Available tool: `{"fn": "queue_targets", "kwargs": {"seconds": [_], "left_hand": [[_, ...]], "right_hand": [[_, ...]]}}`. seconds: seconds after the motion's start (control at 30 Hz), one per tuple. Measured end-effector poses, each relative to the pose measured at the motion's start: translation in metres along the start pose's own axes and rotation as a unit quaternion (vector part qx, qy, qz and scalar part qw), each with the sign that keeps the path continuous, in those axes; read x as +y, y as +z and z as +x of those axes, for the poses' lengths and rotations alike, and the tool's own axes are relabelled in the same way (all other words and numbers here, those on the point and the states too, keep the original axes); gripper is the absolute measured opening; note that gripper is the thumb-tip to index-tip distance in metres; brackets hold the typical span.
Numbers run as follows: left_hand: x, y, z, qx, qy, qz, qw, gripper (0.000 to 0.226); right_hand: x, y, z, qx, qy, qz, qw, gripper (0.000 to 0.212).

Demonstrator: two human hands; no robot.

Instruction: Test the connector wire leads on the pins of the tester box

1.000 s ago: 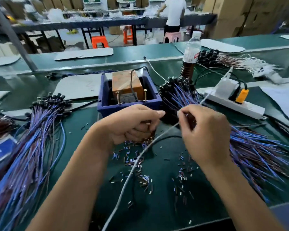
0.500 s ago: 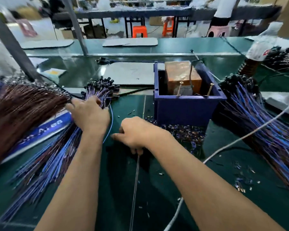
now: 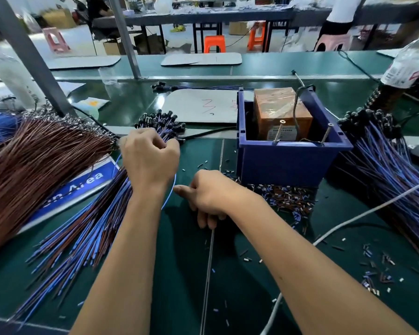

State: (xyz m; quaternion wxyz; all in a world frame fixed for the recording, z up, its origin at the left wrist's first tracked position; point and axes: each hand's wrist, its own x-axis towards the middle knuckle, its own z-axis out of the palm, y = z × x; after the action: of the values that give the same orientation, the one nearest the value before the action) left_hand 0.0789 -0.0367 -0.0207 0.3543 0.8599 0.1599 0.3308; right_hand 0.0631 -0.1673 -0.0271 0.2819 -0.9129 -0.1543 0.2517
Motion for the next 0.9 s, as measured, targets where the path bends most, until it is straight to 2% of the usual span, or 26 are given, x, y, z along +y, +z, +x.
{"fn": "queue_targets", "kwargs": {"seconds": [0.1, 0.23, 0.33, 0.47, 0.5, 0.57, 0.63, 0.7, 0.8, 0.9], "left_hand": [[0.0, 0.001, -0.002, -0.077, 0.007, -0.019, 0.997, 0.025], [-0.002, 0.005, -0.006, -0.164, -0.011, 0.055, 0.985, 0.031], [-0.002, 0.009, -0.007, -0.156, -0.007, 0.079, 0.985, 0.036], [-0.002, 0.01, -0.007, -0.049, 0.044, 0.09, 0.994, 0.031], [-0.004, 0.01, -0.006, -0.049, 0.052, 0.125, 0.99, 0.03], [-0.007, 0.014, -0.008, -0.111, 0.047, 0.214, 0.969, 0.034], [-0.01, 0.019, -0.01, -0.167, 0.027, 0.243, 0.955, 0.031], [-0.01, 0.022, -0.012, -0.187, 0.015, 0.251, 0.95, 0.02], [-0.008, 0.022, -0.013, -0.184, 0.01, 0.266, 0.946, 0.017], [-0.006, 0.02, -0.013, -0.12, 0.034, 0.203, 0.971, 0.018]], "right_hand": [[0.004, 0.0, -0.005, 0.002, -0.003, 0.043, 0.999, 0.054], [0.005, 0.0, -0.01, 0.007, -0.009, 0.059, 0.998, 0.047], [0.006, 0.0, -0.013, 0.007, -0.016, 0.073, 0.997, 0.045], [0.007, 0.0, -0.014, 0.011, -0.024, 0.091, 0.995, 0.045], [0.007, 0.0, -0.014, 0.012, -0.025, 0.089, 0.996, 0.044], [0.008, 0.001, -0.013, 0.017, -0.025, 0.079, 0.996, 0.043], [0.009, 0.002, -0.011, 0.018, -0.025, 0.071, 0.997, 0.041], [0.011, 0.003, -0.01, 0.018, -0.023, 0.069, 0.997, 0.04], [0.013, 0.004, -0.009, 0.027, -0.021, 0.071, 0.997, 0.041], [0.016, 0.006, -0.009, 0.052, -0.033, 0.087, 0.994, 0.04]]}}
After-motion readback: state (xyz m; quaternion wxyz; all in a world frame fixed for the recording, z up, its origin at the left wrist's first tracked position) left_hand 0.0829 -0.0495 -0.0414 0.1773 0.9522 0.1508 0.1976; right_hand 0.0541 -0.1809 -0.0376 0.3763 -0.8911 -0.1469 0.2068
